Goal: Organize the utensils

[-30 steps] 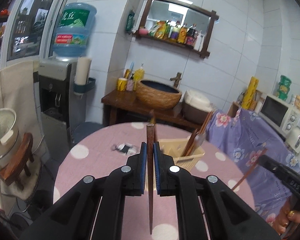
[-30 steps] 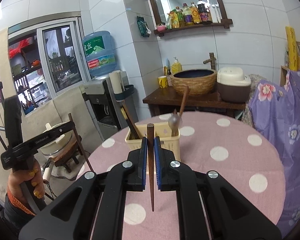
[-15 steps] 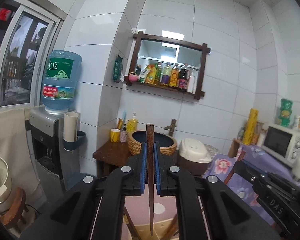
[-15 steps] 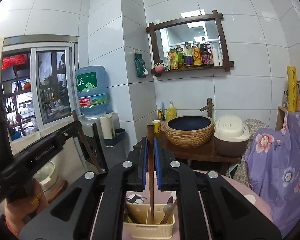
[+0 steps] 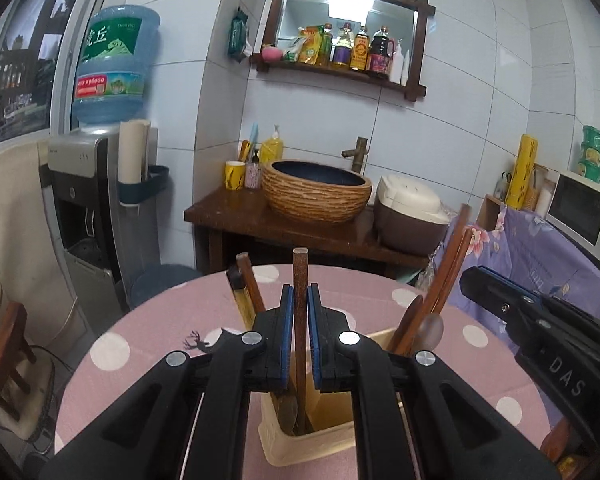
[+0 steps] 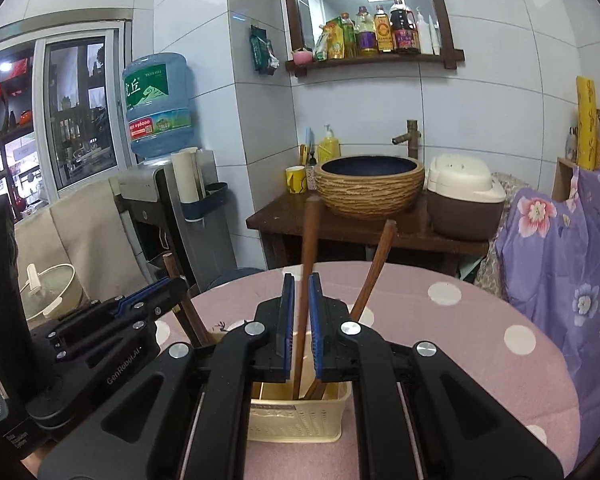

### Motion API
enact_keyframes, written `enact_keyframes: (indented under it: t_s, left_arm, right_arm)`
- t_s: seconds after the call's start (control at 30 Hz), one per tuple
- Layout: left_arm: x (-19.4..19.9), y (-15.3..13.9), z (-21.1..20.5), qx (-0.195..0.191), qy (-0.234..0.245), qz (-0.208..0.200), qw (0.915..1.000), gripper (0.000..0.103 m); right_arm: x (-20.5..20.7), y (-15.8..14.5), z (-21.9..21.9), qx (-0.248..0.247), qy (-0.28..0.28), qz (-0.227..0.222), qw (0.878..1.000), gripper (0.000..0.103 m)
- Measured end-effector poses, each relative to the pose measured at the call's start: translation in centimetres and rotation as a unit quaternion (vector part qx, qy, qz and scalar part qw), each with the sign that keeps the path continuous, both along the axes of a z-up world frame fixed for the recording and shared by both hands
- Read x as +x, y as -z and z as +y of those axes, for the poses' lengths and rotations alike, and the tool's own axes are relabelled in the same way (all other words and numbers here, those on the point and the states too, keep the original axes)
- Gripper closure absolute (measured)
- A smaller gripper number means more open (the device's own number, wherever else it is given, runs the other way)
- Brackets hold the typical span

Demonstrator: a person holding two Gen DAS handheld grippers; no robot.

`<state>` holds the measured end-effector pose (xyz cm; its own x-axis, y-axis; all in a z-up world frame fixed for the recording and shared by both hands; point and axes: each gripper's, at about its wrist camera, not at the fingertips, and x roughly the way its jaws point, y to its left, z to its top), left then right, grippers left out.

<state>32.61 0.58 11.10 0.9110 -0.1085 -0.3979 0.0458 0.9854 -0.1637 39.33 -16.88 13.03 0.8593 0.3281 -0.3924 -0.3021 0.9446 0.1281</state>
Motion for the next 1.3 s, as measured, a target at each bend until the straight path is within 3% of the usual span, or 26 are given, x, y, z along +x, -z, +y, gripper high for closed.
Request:
enact_keyframes:
  t_s: [0.07,0.1,0.13,0.2,0.27,0.33,0.37,0.53,0.7,0.87,1.1,1.3]
  left_arm:
    - [-0.5,-0.3,0.4,-0.006,0.001,-0.002,1.0000,0.093]
    - [-1.1,-0.7,0.6,-0.008,0.006,-0.006,0.9999,0.085]
    - [-1.8,-1.1,0.8,-0.007,0.007,-0.014,0.9999,0.067]
    - [-3.5,-1.7,1.1,-0.003,0.000,-0.040,0.9992,0.040]
    - [-6.0,-2.1,1.6,0.009,-0.009,-0.069,0.9975,0.026]
    - [-8.4,-1.8,2.0,0.020,-0.012,-0.086,0.9960,0.005]
    - [-9.8,-1.4,2.4,0.025,-0.009,-0.093,0.9953,0.005]
    - [-15.7,2.2,3.8,0.050,-0.029,-0.079,0.9952,0.005]
    - [-21.9,7.3,4.7,0.003,-0.047,-0.047,0.9978,0.005]
    - [-27.7,10.5,4.4,-0.003,-0.061,-0.051,0.9968,0.005]
    - [-33.2,10.4,3.7,0.021,-0.051,-0.095,0.9940,0.005]
    - [-35.1,10.0,2.5,0.043,-0.035,-0.122,0.9910,0.005]
  right_arm:
    - [-0.5,0.0,-0.3,0.000,-0.001,-0.001,1.000,0.092]
    - [-1.0,-0.2,-0.5,0.002,-0.003,-0.004,1.000,0.082]
    - [-1.6,-0.4,-0.7,0.006,-0.005,-0.008,1.000,0.058]
    - [-3.5,-0.9,-1.5,0.013,0.005,-0.032,0.999,0.030]
    - [-5.7,-1.1,-2.3,0.007,0.024,-0.054,0.998,0.028]
    - [-7.7,-0.8,-3.0,-0.004,0.036,-0.055,0.998,0.011]
    - [-8.9,-0.4,-3.5,-0.006,0.044,-0.056,0.997,0.006]
    - [-15.0,3.4,-5.6,-0.028,0.069,-0.054,0.996,0.006]
    - [-21.2,9.2,-6.2,-0.034,0.084,-0.029,0.995,0.006]
    - [-28.2,13.9,-5.8,-0.039,0.097,-0.021,0.994,0.006]
    - [-36.4,13.7,-5.7,-0.034,0.097,-0.079,0.991,0.006]
    - [-39.7,12.1,-4.9,-0.028,0.083,-0.122,0.989,0.006]
